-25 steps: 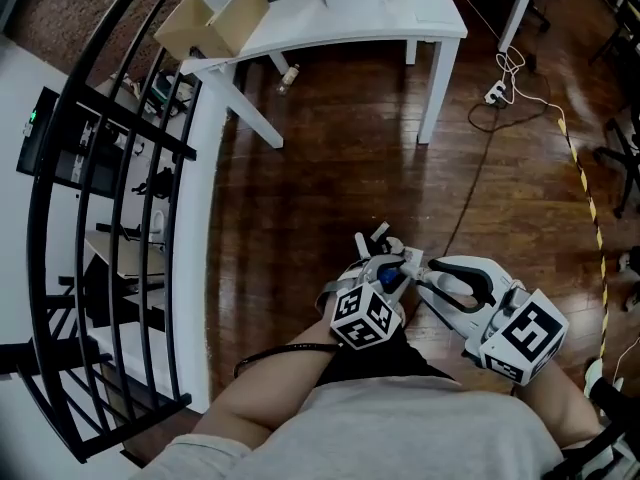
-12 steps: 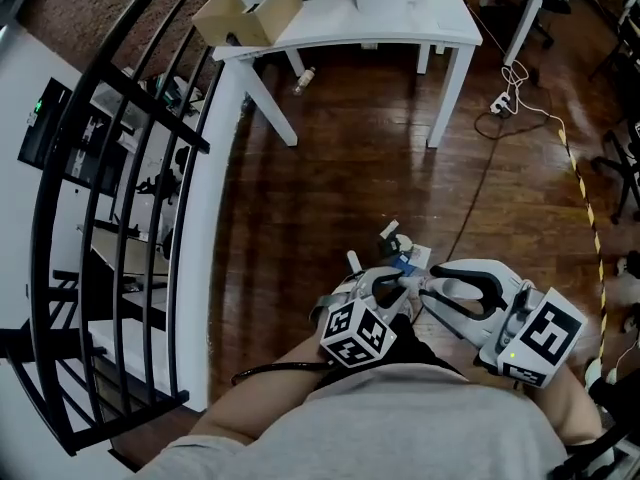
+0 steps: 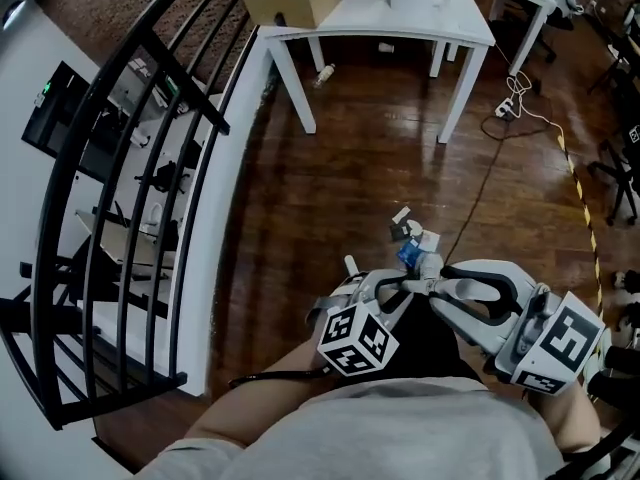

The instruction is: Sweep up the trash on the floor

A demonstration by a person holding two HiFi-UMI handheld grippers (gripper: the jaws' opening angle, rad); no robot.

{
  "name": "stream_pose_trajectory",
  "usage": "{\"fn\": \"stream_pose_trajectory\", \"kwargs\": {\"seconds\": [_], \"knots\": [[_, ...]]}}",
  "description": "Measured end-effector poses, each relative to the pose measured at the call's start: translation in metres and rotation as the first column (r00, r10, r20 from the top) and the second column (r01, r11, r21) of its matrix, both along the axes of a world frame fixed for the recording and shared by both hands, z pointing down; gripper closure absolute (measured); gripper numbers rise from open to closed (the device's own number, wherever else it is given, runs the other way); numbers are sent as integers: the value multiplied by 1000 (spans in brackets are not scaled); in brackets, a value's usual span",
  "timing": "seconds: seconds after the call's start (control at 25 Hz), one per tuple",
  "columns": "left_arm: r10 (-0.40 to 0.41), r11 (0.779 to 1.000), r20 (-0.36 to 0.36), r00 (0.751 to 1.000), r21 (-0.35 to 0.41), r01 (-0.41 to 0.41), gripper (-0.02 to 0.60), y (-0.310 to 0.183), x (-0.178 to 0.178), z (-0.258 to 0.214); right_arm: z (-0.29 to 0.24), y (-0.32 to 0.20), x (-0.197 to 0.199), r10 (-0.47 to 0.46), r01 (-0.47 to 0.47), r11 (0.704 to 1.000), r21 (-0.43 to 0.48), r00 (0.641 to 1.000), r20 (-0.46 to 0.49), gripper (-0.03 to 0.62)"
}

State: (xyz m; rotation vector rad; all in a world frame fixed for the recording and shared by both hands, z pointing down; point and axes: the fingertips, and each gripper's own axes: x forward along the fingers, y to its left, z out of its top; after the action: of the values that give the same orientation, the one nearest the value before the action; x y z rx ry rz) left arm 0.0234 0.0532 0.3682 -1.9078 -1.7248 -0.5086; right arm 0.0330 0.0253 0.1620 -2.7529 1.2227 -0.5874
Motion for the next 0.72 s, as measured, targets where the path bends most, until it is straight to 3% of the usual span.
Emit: {"fn": "stream_pose_trajectory", "kwargs": {"seconds": [0.32, 0.72], "knots": [[-48, 999, -8, 999, 4, 48, 493, -5, -83, -8, -8, -5, -84, -25, 26, 999, 23, 999, -24, 471], [-54, 998, -16, 998, 35, 54, 492, 45, -148, -19, -20, 46, -154, -95, 96, 995, 29, 994, -54, 473]]}}
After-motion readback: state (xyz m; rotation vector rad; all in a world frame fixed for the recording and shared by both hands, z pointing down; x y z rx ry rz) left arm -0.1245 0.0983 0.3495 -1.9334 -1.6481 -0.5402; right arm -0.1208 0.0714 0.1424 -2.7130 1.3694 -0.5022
